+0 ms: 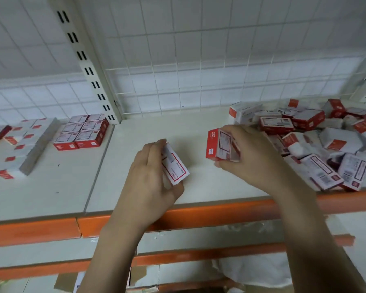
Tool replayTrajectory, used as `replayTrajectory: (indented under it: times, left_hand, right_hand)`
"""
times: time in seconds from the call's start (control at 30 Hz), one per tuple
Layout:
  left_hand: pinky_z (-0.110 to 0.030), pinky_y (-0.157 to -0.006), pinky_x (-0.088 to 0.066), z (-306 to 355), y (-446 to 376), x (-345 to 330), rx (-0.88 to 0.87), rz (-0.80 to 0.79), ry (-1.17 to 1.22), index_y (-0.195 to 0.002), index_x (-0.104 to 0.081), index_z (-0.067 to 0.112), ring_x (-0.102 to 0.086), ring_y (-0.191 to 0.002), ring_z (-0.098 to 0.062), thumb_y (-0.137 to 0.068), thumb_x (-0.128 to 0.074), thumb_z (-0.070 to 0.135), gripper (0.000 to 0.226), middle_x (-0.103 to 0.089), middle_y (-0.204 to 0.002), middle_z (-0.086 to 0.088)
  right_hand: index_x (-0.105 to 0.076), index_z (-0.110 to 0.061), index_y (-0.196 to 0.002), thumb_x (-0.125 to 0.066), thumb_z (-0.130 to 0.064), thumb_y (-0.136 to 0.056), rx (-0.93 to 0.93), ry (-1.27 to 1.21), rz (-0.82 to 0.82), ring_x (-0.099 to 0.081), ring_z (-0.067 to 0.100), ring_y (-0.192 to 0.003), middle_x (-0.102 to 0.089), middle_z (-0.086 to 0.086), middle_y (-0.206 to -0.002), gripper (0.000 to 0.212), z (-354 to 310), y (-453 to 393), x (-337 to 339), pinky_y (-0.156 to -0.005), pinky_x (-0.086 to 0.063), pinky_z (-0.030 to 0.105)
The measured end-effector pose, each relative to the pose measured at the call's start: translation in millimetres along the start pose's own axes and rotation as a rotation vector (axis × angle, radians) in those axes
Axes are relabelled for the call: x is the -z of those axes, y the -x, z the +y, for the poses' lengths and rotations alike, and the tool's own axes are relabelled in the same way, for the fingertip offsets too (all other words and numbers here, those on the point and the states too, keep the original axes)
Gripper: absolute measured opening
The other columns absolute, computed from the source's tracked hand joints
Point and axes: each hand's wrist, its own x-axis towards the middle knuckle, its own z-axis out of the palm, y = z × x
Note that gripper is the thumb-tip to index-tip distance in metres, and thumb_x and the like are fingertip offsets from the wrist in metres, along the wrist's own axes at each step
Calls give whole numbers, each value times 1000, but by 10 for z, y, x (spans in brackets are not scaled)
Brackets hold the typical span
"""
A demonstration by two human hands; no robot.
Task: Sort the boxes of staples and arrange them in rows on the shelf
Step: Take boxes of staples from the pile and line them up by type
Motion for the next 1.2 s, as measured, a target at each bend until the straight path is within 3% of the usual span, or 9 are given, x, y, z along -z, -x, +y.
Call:
replayTrajectory:
  times: [0.17, 0.37, 0.5, 0.6, 0.67, 0.8, 0.97, 1.1, 1.2]
  left_hand:
    - [-11, -87, -33, -443, 144, 360, 17, -5, 39, -140, -35, 9, -51, -103, -17, -66, -67, 35, 86, -46, -115, -5]
    - [-13, -68, -34, -1065, 316, 779, 29, -11, 47, -125, -43, 11, -52, -92, -14, -63, -80, 30, 74, -50, -111, -1]
    - [-24, -70, -48, -1451, 409, 1031, -4, -15, 21, -130, -39, 26, -56, -92, -18, -64, -65, 44, 73, -50, -114, 1]
    - [-33, -70, -54, -1657, 467, 1186, -6, -10, -33, -126, -47, 33, -59, -93, -22, -67, -57, 49, 62, -44, -119, 0]
    - [-31, -70, -52, -1773, 508, 1241, 10, 0, -22, -117, -57, 25, -59, -93, -24, -67, -70, 45, 55, -42, -120, -4]
    - [-37, -79, -55, -1927, 557, 1281, 48, -32, 36, -115, -54, 18, -57, -100, -27, -60, -84, 41, 67, -36, -126, -7]
    - [-33, -88, -51, -1977, 571, 1262, 66, -28, 86, -120, -48, 15, -57, -104, -26, -63, -85, 25, 69, -31, -131, -8]
    - [-24, -76, -48, -1968, 562, 1205, 55, 15, 86, -120, -48, 10, -60, -98, -27, -74, -72, -2, 54, -35, -128, -10]
    - [-22, -73, -45, -1947, 549, 1164, 44, 35, 75, -119, -50, 6, -59, -91, -26, -77, -67, -5, 47, -40, -122, -11]
  right_hand:
    - [-46, -20, -122, -76, -39, -71, -18, -87, 29, -44, 10, -105, -50, -4, -116, 62, -531, -9, -347, -75, -25, 16]
    - [-36, -29, -126, -72, -29, -77, -72, -180, -18, -45, 1, -100, -51, -8, -119, 61, -1178, -77, -764, -75, -34, 11]
    - [-25, -42, -140, -69, -26, -81, -36, -197, -48, -40, -7, -100, -46, -10, -115, 75, -1555, -141, -1007, -81, -29, -3]
    - [-26, -46, -140, -67, -24, -82, -36, -194, -93, -40, -6, -100, -44, -12, -113, 74, -1781, -172, -1126, -82, -31, -3]
    - [-31, -44, -137, -68, -23, -81, -39, -207, -99, -43, -2, -102, -44, -10, -115, 70, -1900, -178, -1194, -85, -36, 5]
    - [-35, -39, -128, -68, -28, -79, -68, -250, -101, -49, 6, -100, -51, -11, -110, 61, -2033, -188, -1282, -86, -43, 21]
    - [-38, -43, -131, -66, -28, -81, -32, -226, -109, -48, 7, -101, -48, -11, -109, 59, -2048, -205, -1289, -87, -42, 22]
    - [-49, -39, -120, -70, -30, -80, -18, -237, -121, -45, 7, -108, -43, -11, -115, 46, -1990, -229, -1299, -85, -40, 16]
    - [-49, -41, -110, -72, -41, -76, -51, -267, -128, -44, 7, -107, -42, -12, -113, 41, -1940, -232, -1300, -80, -38, 11]
